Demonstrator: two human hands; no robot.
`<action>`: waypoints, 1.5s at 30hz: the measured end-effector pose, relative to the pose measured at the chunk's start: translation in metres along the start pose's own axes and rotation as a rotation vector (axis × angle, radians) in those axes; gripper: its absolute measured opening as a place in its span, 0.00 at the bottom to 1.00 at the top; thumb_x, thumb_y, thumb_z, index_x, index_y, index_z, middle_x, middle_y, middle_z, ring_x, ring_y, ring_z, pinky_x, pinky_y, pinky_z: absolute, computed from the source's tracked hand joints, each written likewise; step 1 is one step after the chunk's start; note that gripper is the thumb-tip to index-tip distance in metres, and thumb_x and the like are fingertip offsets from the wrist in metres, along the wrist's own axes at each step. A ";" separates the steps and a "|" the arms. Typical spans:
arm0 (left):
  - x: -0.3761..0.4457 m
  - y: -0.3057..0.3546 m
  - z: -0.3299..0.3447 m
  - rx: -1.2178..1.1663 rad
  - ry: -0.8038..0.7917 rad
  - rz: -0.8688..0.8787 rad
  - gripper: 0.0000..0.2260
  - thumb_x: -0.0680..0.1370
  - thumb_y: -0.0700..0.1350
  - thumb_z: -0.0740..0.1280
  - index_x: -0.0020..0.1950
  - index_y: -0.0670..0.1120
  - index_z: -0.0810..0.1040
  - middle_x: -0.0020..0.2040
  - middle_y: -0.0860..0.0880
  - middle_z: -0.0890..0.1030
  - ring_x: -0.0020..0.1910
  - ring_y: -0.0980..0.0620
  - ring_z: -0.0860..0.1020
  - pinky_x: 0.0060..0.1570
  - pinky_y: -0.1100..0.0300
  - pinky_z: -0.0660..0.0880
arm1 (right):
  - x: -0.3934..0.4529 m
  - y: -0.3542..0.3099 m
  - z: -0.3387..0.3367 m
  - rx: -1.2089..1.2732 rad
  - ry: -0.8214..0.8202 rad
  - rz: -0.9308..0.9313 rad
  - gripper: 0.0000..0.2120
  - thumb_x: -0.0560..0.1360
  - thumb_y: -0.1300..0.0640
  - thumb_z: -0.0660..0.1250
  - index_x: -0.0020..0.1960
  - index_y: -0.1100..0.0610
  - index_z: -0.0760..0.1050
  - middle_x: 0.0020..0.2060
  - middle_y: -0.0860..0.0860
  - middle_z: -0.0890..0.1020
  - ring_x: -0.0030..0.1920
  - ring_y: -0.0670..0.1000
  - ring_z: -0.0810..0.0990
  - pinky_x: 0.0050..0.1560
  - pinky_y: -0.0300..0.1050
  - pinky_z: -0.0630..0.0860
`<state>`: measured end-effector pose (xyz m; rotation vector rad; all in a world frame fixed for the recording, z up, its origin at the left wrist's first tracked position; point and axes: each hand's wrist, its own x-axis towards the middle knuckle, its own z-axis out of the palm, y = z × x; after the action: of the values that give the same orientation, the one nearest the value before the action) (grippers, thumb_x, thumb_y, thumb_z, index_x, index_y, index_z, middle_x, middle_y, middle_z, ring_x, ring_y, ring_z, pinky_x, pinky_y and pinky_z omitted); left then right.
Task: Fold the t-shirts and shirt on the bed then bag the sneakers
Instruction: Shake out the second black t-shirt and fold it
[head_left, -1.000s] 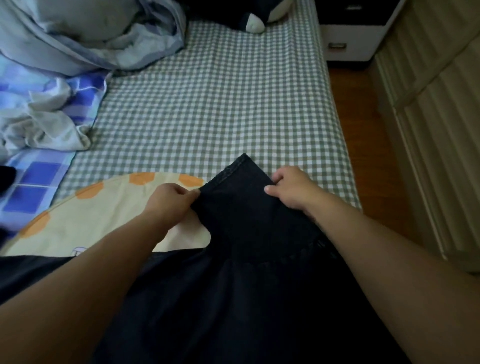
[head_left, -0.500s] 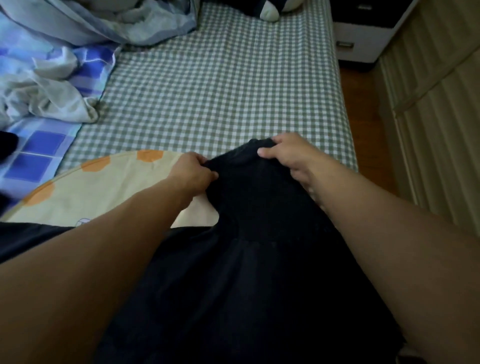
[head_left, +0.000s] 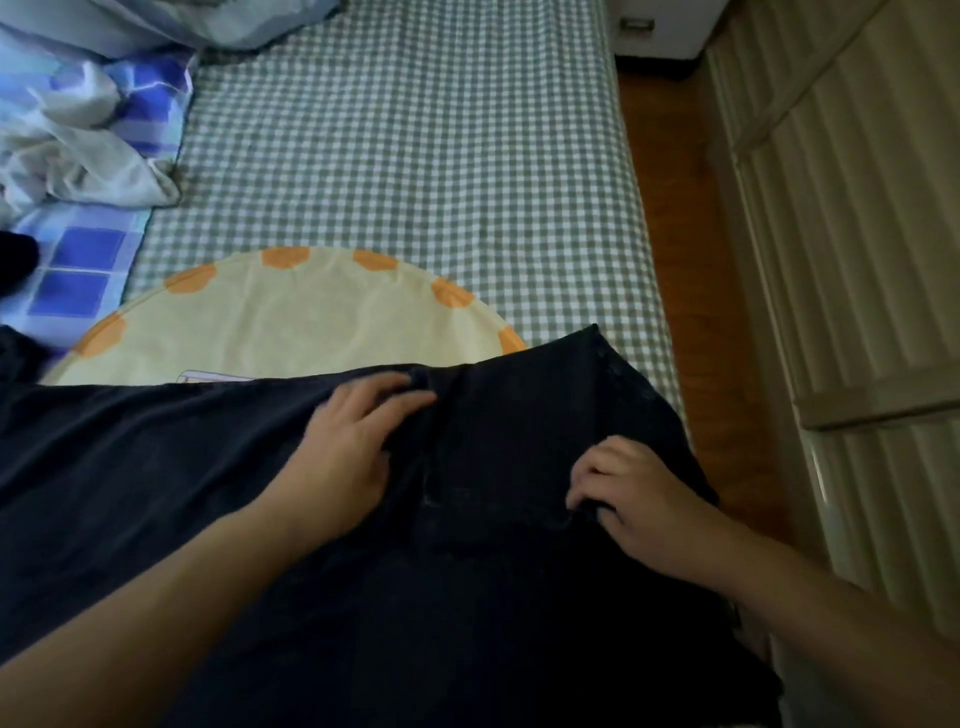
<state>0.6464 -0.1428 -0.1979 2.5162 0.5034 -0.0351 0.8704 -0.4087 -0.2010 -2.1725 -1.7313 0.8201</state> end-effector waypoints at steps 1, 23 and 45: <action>0.006 -0.006 0.002 0.070 0.034 -0.017 0.36 0.69 0.33 0.71 0.75 0.52 0.71 0.73 0.48 0.70 0.70 0.42 0.68 0.66 0.43 0.70 | -0.001 0.001 0.000 -0.012 0.031 -0.013 0.24 0.69 0.74 0.65 0.51 0.48 0.82 0.50 0.40 0.77 0.55 0.46 0.74 0.64 0.54 0.72; -0.047 -0.191 -0.104 0.668 -0.197 -0.438 0.06 0.83 0.50 0.59 0.51 0.50 0.72 0.50 0.48 0.84 0.51 0.44 0.81 0.49 0.51 0.67 | 0.146 -0.013 -0.010 -0.364 0.007 0.209 0.21 0.83 0.46 0.56 0.74 0.51 0.67 0.69 0.50 0.71 0.69 0.54 0.67 0.76 0.55 0.56; -0.257 -0.167 -0.193 0.499 0.055 0.247 0.14 0.80 0.54 0.60 0.50 0.44 0.75 0.40 0.46 0.71 0.28 0.39 0.76 0.21 0.50 0.70 | -0.053 -0.151 -0.058 -0.511 0.214 0.347 0.12 0.70 0.62 0.71 0.47 0.50 0.73 0.44 0.46 0.76 0.49 0.54 0.75 0.58 0.53 0.63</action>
<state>0.3313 0.0000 -0.0908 3.0586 0.2175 0.0034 0.7728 -0.4101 -0.0616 -2.8238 -1.6065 0.1960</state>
